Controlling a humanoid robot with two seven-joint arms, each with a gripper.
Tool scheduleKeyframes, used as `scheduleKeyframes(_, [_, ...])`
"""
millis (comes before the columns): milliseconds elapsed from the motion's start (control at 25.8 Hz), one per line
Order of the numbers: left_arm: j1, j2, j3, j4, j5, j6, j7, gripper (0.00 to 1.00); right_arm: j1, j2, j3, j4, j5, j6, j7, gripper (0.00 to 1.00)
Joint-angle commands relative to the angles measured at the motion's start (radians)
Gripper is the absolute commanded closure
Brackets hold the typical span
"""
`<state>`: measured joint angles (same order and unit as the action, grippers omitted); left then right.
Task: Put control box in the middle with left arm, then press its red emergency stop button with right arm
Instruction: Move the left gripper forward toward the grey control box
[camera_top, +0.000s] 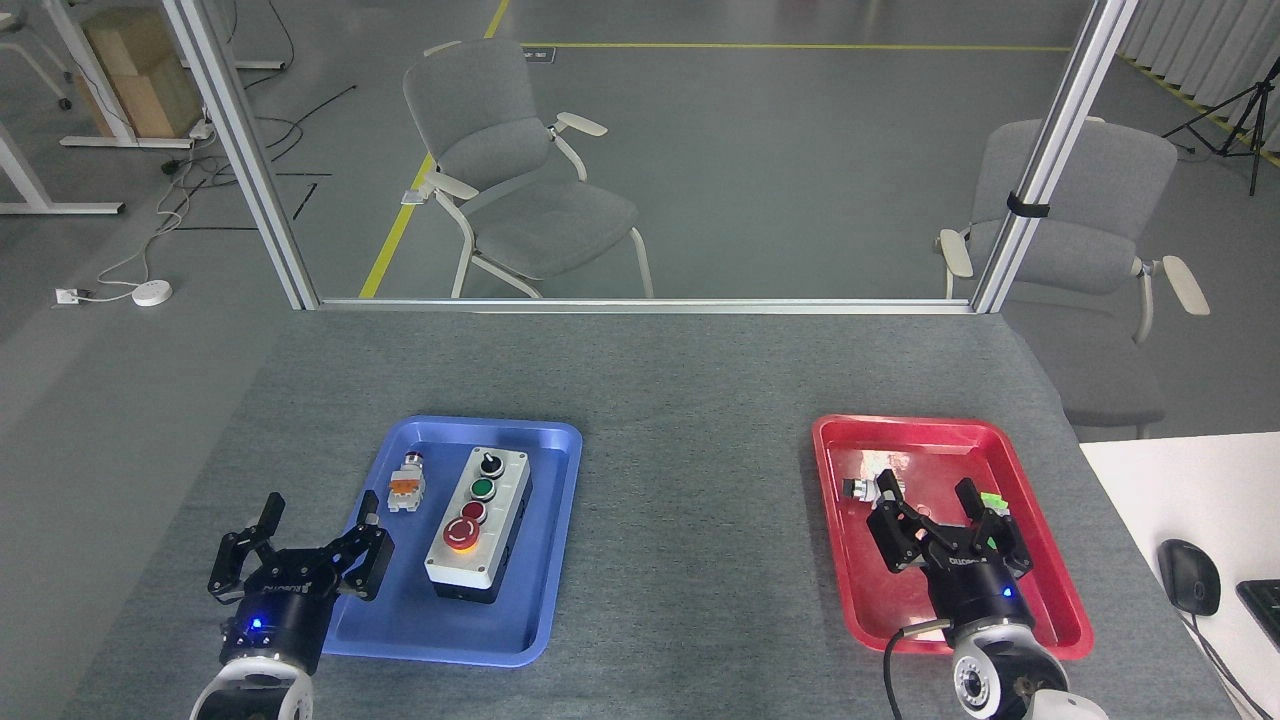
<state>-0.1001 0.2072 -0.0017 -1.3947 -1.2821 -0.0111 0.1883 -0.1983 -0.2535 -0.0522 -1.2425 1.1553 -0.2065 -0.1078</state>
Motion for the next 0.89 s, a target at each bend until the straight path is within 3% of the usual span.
scheduleKeyframes(0, [0.0,-0.002,0.003,-0.003,0.001,0.002,0.005,0.01,-0.004,-0.001,0.0,0.0,0.0,0.001,-0.001,0.0])
scheduleKeyframes(582, [0.003,-0.003,0.012,-0.017,0.009,-0.027,0.014,0.01,-0.004,-0.006,0.002,0.0,0.0,-0.001,-0.001,0.0])
scheduleKeyframes(853, [0.168,-0.005,0.012,-0.135,0.006,-0.217,0.016,0.01,-0.004,-0.007,0.002,0.0,0.0,-0.001,-0.001,0.0])
